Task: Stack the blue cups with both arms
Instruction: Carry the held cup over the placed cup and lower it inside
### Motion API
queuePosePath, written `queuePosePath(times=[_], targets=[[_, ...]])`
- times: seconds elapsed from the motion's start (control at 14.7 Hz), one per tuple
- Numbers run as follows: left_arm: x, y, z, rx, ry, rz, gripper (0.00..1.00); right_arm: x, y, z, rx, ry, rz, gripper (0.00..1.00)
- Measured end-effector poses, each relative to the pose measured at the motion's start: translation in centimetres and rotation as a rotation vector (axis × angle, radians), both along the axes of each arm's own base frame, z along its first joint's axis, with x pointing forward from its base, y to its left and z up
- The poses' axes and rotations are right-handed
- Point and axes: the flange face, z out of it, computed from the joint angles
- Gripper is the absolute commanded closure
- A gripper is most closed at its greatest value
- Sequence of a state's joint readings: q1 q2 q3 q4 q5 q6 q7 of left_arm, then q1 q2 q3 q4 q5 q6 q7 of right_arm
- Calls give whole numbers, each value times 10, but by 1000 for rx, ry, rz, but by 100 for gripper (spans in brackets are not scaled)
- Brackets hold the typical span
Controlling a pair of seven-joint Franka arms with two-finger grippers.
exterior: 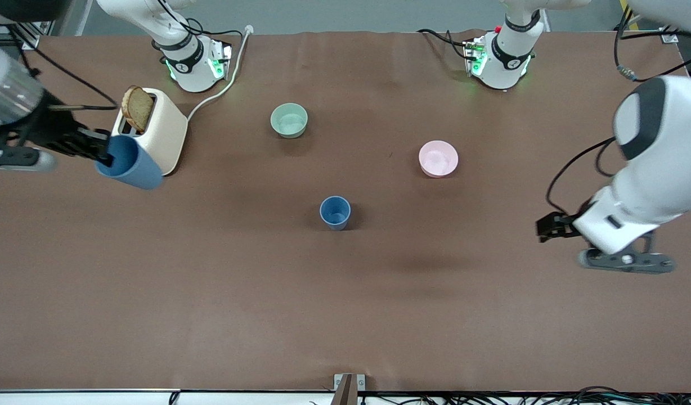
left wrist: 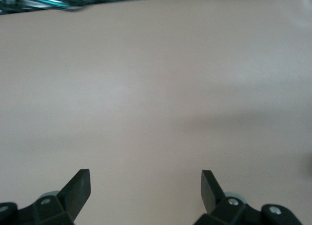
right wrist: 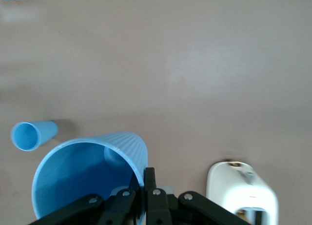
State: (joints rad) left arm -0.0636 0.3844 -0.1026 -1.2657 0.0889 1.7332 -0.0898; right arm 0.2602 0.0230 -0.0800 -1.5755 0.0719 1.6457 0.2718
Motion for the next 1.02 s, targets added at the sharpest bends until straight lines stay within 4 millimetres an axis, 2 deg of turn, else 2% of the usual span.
queuePosePath(times=[0.2, 0.34, 0.48, 0.61, 0.75, 1.02], targets=[[-15, 60, 46, 23, -52, 106, 0, 5, 69, -35, 11, -13, -17, 98], [-25, 79, 65, -33, -70, 149, 0, 8, 114, -64, 13, -13, -23, 98], [-36, 79, 76, -61, -56, 155, 0, 10, 159, -95, 17, -23, -32, 98], [-49, 77, 83, -65, -16, 153, 0, 9, 194, -122, 18, -27, -26, 98], [-61, 76, 83, -66, 1, 150, 0, 8, 218, -147, 15, -29, -5, 98], [-79, 76, 68, -72, -15, 149, 0, 0, 260, -192, 5, -18, 8, 97]])
